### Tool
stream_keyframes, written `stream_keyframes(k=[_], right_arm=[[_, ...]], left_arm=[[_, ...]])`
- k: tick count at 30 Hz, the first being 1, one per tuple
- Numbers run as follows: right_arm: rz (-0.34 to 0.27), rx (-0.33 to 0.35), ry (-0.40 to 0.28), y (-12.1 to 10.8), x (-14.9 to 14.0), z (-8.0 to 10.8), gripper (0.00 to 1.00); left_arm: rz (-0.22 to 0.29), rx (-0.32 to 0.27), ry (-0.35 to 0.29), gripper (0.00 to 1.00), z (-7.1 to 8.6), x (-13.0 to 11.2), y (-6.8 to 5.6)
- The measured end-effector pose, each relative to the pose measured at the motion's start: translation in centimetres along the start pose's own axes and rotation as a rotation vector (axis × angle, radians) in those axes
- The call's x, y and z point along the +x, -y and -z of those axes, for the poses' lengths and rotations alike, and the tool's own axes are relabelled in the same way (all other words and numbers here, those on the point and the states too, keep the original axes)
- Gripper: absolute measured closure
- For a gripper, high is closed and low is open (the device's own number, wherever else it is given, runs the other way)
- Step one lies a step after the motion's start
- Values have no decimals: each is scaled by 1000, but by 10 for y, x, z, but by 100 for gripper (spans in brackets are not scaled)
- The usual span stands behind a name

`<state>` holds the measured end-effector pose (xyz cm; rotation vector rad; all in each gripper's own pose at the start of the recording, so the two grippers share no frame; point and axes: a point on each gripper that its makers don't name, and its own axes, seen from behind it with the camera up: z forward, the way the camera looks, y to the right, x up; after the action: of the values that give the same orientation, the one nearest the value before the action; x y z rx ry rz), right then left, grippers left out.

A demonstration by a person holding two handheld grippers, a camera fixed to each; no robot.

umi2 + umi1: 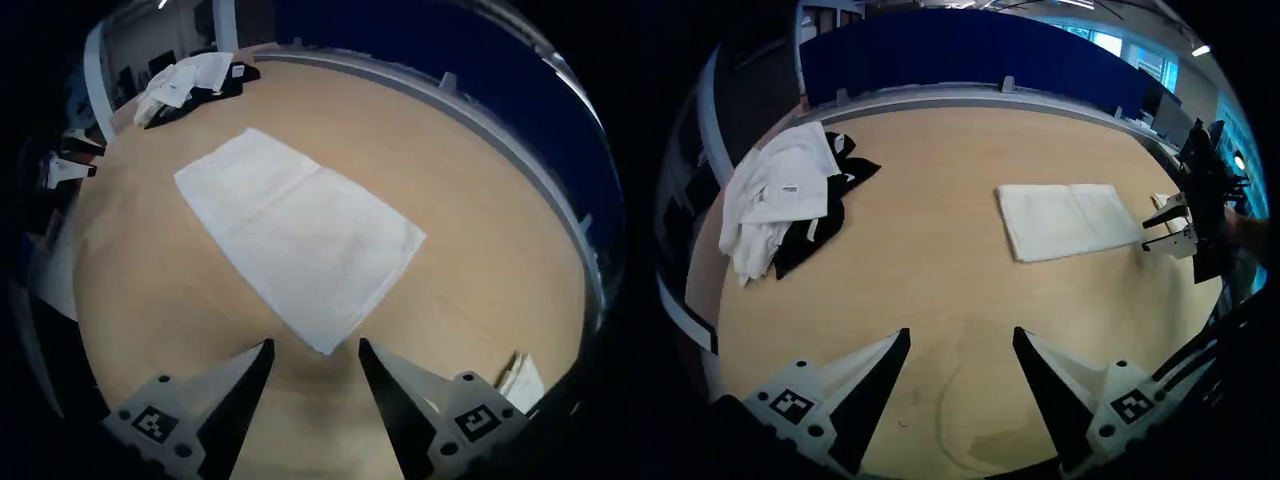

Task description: Fold towel

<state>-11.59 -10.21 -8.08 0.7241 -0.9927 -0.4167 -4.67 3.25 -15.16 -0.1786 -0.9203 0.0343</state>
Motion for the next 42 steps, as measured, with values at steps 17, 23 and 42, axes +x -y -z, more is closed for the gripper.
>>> stream_keyframes(k=[17,23,42], right_arm=[[35,27,39,0,-5,-3,55],[23,21,47,-5,-7,-6,74],[5,18,-25,-8,16,3,97]], left_arm=[[30,18,-5,5,17,-11,8],[28,15,-4,5,18,-12,7],[40,10,-1,5,15,-15,7]])
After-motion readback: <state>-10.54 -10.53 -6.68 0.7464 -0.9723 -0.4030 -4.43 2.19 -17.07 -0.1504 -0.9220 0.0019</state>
